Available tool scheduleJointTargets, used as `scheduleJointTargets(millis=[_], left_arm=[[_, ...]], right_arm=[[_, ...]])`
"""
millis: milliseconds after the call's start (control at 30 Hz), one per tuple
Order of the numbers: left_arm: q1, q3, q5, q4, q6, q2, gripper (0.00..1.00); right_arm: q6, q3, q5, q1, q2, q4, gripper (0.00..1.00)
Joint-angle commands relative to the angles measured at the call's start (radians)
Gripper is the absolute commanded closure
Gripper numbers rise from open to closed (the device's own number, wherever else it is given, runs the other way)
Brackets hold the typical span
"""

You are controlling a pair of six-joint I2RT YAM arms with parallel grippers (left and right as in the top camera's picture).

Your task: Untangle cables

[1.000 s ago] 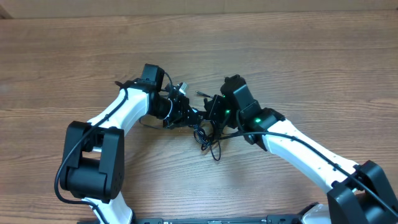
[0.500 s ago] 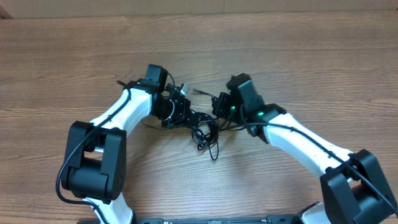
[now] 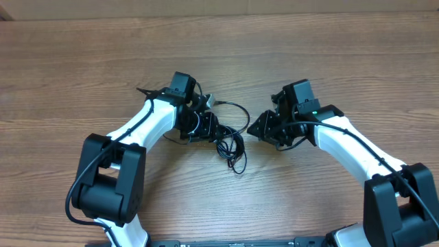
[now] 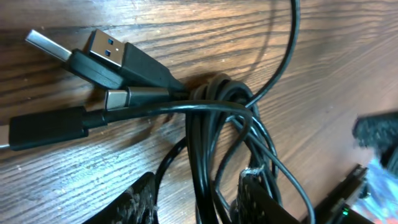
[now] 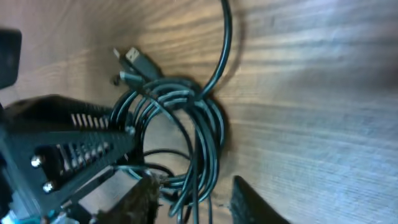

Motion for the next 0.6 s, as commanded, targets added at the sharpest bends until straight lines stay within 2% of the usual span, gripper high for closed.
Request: scheduleJointTargets(millis=[0,133,267,333,400,467,567], left_arm=[[-0.024,0.020,-0.039,0.001,-0.014,0.012,0.57],[-0.052,0.019,-0.060,0.003,-0.023,0.012,0.58],[-0.068,0.017,-0.146,0.002,-0.067,0.013,0.69],[-0.071,0.016,-0.164,0.006,-0.075,0.013,0.74],[-0.073,0.016,-0.164,0.011,-0.074,0.013,0.72],[-0.073,0.016,-0.164,0.016,-0.074,0.013,0.64],[-0.073,0.016,-0.164,0.016,-0.075,0.013,0.64]], right_arm=[[-0.038,-0.001,-0.034,0.039,0.001,-0.010,0.67],[-0.030,-0.001,-0.034,0.092,0.001,-0.013,0.67],[-0.035,-0.001,-0.034,0.108,0.001,-0.049,0.58],[-0.057,0.000,-0.035,0.100,0.001,-0.074,0.57],[-0.066,0.003,-0.037,0.085,-0.001,-0.108,0.57],[-0.123,0.004,-0.079,0.072,-0.010,-0.130,0.57],[-0.180,0.004,-0.135,0.059,-0.032,-0.138,0.54]])
